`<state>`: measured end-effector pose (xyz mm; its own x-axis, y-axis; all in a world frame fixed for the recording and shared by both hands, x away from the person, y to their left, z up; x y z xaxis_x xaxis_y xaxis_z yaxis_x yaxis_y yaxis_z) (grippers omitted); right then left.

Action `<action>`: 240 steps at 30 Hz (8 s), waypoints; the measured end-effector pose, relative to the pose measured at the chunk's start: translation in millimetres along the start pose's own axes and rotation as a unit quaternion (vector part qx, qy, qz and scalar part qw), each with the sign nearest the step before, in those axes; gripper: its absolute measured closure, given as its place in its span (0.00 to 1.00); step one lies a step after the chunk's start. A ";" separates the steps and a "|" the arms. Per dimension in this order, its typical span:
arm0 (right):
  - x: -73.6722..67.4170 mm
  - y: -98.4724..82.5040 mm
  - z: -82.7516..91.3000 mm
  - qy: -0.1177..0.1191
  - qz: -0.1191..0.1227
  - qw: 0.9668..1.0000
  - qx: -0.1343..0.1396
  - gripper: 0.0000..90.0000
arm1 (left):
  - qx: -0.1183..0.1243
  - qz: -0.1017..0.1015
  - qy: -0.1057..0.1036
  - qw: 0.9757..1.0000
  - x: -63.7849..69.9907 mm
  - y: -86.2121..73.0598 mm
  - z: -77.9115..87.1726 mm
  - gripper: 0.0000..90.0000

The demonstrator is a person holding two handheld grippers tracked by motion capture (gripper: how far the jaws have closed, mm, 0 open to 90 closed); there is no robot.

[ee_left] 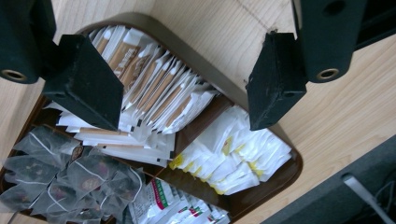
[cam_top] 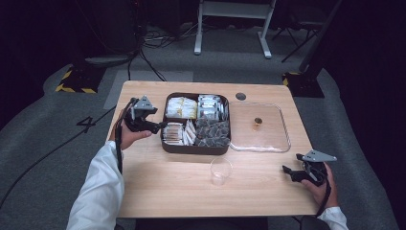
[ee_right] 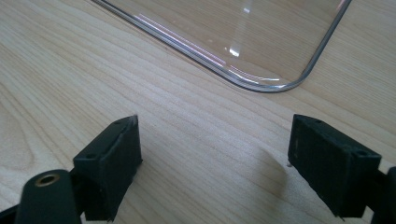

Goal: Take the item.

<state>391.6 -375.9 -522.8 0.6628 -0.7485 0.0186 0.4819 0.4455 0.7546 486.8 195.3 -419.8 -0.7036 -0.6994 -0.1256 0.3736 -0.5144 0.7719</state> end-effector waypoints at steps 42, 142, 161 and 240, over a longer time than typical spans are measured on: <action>-0.2 0.0 0.0 0.000 0.002 1.000 0.000 0.20 | -0.052 0.007 0.007 0.999 -14.2 12.3 -79.2 0.82; 0.1 0.0 -0.1 0.002 -0.001 1.000 0.000 0.20 | 0.110 -0.014 -0.022 0.994 34.2 56.8 25.2 0.98; 0.4 0.0 -0.2 0.004 -0.003 1.000 -0.001 0.20 | 0.129 -0.056 -0.088 0.986 93.9 59.0 43.1 0.98; 0.1 0.0 -0.1 0.002 0.000 1.000 0.000 0.20 | 0.048 -0.125 -0.177 0.975 195.0 34.5 -18.2 0.67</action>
<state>391.7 -375.9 -522.9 0.6641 -0.7475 0.0159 0.4827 0.4449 0.7543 373.5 32.2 -429.0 -0.9365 -0.3342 -0.1062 0.1182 -0.5860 0.8017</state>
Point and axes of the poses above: each handheld gripper's, and its own axes: z roughly backward along the jaws, y roughly out of its top, x roughly to its right, the point moved 3 cm from there along -z, roughly forward along the jaws, and after that the axes turned 7 degrees about y, right-handed, at the moved point
